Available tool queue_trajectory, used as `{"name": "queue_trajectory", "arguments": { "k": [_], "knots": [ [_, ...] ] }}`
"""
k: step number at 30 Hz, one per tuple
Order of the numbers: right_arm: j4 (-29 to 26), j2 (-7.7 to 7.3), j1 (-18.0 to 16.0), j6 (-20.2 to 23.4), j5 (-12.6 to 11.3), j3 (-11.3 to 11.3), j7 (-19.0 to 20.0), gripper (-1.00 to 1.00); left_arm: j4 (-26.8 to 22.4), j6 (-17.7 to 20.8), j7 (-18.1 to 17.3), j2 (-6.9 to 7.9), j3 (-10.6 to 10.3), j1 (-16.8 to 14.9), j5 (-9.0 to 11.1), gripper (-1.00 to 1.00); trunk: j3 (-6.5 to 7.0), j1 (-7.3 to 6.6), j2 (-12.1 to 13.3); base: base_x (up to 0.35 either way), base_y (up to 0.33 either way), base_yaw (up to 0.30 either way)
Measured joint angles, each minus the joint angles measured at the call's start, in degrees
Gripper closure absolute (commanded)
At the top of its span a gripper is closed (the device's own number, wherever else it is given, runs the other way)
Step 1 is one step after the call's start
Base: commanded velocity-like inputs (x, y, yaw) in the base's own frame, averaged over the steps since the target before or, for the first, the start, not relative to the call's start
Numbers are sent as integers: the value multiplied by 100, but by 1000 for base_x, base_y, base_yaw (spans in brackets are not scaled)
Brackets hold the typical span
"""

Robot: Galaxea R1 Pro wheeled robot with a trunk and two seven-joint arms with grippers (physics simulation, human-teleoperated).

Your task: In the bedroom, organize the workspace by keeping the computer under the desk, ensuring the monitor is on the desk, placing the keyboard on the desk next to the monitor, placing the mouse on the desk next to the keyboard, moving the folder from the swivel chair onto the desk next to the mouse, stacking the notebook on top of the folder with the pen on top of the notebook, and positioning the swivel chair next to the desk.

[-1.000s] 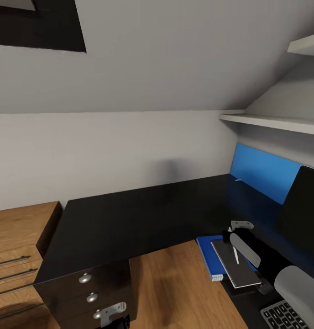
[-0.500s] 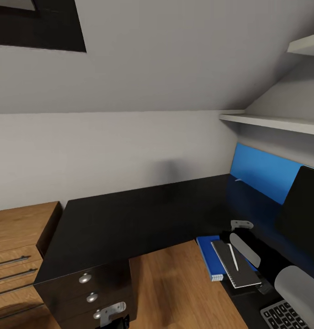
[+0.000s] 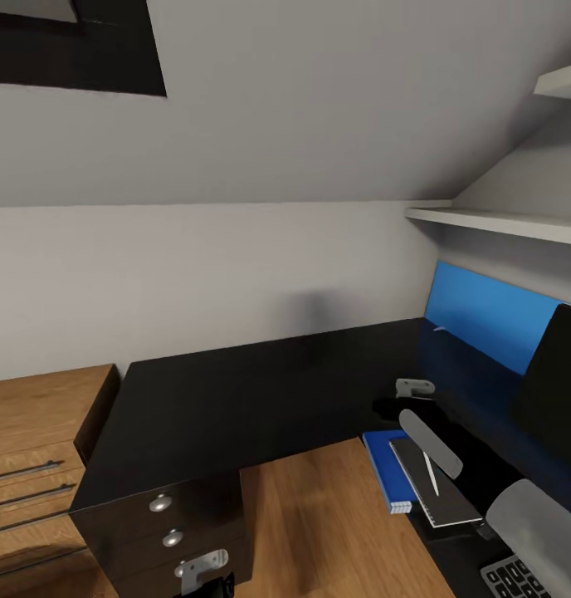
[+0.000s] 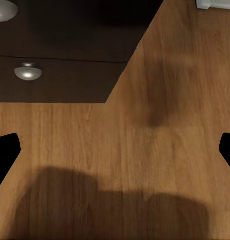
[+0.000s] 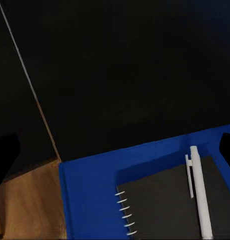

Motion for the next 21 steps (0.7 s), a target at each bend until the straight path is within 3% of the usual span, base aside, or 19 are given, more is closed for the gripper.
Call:
{"name": "queue_trajectory", "arguments": {
  "k": [3,9,17,21],
  "knots": [
    [-51,71,25,7,5,28,-145,-100,3,-6,0,4,3,-1,1,-100,2,0,0,0,0,41],
    [-349,172,198,-22,33,437,-225,-100,4,-9,0,0,-5,-1,1,-100,2,0,0,0,0,8],
    [-644,180,234,-8,5,538,-229,-100,4,-9,1,3,-6,-1,1,-100,2,0,0,0,0,1],
    [-819,177,243,-2,-63,546,-229,-100,2,-9,1,9,19,1,2,-100,6,0,0,-5,0,152]
  ]
}}
